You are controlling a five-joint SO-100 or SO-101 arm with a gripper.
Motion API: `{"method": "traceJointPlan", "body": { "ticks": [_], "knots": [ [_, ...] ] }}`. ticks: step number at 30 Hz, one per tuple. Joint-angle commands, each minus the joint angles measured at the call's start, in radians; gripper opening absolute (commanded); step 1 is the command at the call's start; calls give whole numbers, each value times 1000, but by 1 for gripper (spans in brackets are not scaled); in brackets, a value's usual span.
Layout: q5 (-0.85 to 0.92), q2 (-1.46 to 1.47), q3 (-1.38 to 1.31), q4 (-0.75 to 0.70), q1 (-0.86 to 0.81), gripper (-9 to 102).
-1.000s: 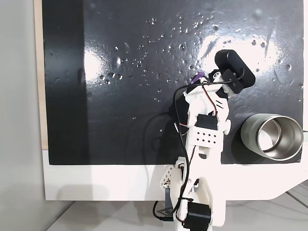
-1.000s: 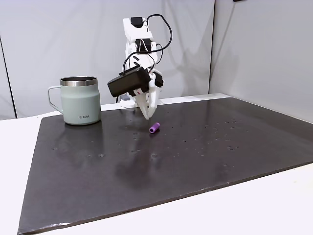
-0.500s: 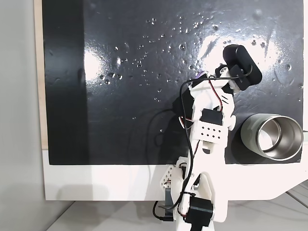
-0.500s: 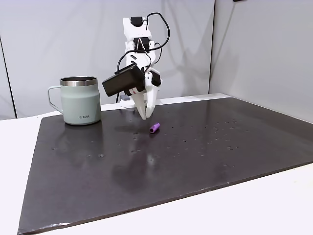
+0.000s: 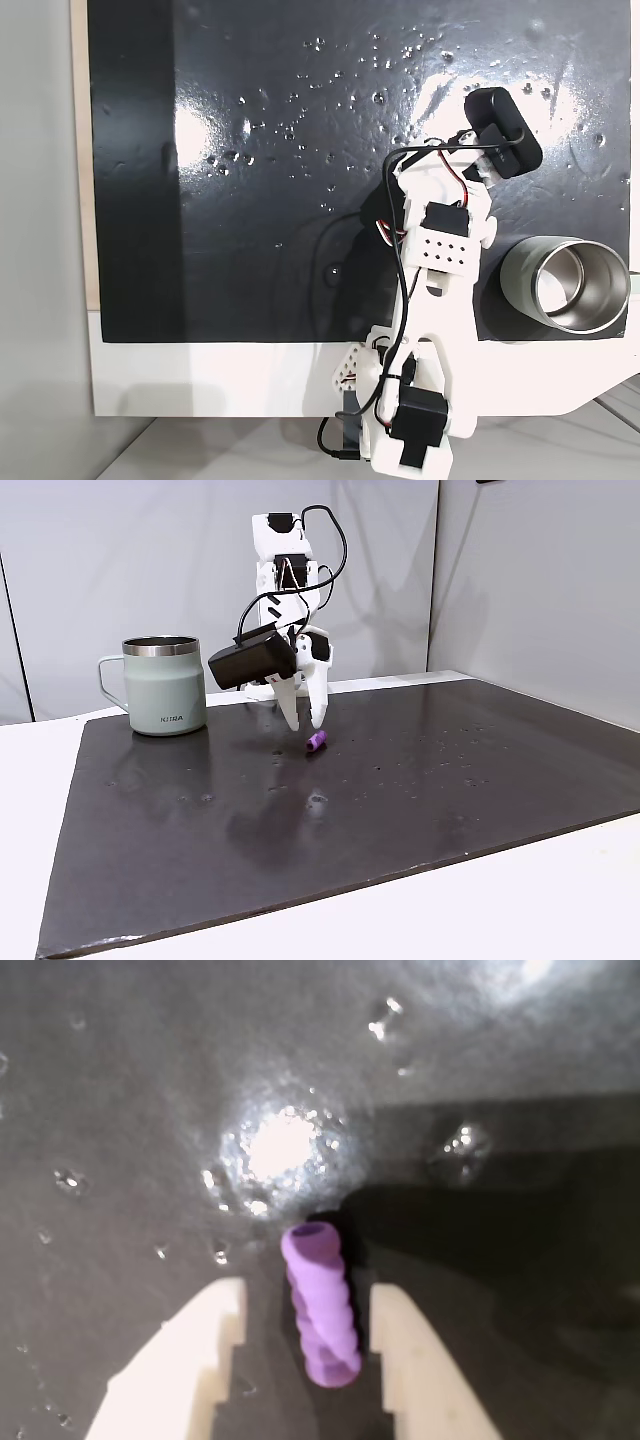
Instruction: Grasp a pengrip and put it in the cup.
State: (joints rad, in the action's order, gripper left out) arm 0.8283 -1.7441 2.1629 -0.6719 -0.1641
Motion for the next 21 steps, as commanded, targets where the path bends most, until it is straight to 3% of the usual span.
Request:
{"method": "traceJointPlan", "body": {
  "ticks": [1,21],
  "knots": [
    [-12,0,-74,-41,18,18],
    [38,120,-86,-94,41,19]
  ]
}}
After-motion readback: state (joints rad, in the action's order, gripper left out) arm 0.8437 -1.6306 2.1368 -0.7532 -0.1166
